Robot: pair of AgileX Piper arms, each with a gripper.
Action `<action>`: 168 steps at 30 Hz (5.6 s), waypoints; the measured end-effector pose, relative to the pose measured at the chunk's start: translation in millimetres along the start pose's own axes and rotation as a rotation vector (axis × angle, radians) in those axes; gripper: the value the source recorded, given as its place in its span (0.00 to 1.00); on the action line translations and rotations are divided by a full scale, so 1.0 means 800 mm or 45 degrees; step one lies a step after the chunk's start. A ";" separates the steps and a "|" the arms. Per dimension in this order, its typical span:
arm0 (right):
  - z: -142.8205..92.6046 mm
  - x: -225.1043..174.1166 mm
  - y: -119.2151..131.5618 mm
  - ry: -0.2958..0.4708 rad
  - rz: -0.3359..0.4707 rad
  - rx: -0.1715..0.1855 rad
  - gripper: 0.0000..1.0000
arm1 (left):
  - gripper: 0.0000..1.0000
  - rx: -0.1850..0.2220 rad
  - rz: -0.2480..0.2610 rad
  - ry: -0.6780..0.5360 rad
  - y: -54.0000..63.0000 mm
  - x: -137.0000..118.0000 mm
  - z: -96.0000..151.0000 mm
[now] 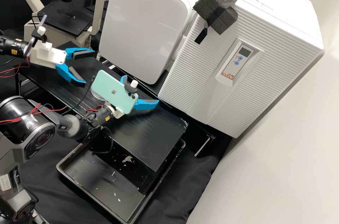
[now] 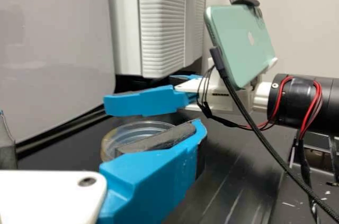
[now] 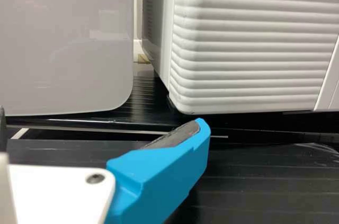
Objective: Place the petri dish on the microscope
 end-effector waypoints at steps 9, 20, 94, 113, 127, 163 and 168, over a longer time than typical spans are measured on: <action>0.000 0.000 0.000 0.000 0.000 0.000 1.00 | 1.00 -0.013 -0.082 -0.005 -0.015 0.027 0.006; 0.000 0.000 0.000 0.000 0.000 0.000 1.00 | 1.00 0.016 -0.159 -0.040 -0.031 0.056 0.018; 0.000 0.000 0.000 0.000 0.000 0.000 1.00 | 0.00 -0.041 -0.145 0.009 -0.044 0.070 0.013; 0.000 0.000 0.000 0.000 0.000 0.000 1.00 | 0.00 -0.086 0.196 0.275 0.052 -0.049 -0.025; 0.000 0.000 0.000 0.000 0.000 0.000 1.00 | 0.00 -0.131 0.297 0.511 0.058 -0.102 -0.087; 0.000 0.000 0.000 0.000 0.000 0.000 1.00 | 0.00 -0.134 0.232 1.017 0.045 -0.135 -0.224; 0.000 0.000 0.000 0.000 0.000 0.000 1.00 | 0.00 -0.127 0.239 1.020 0.045 -0.126 -0.229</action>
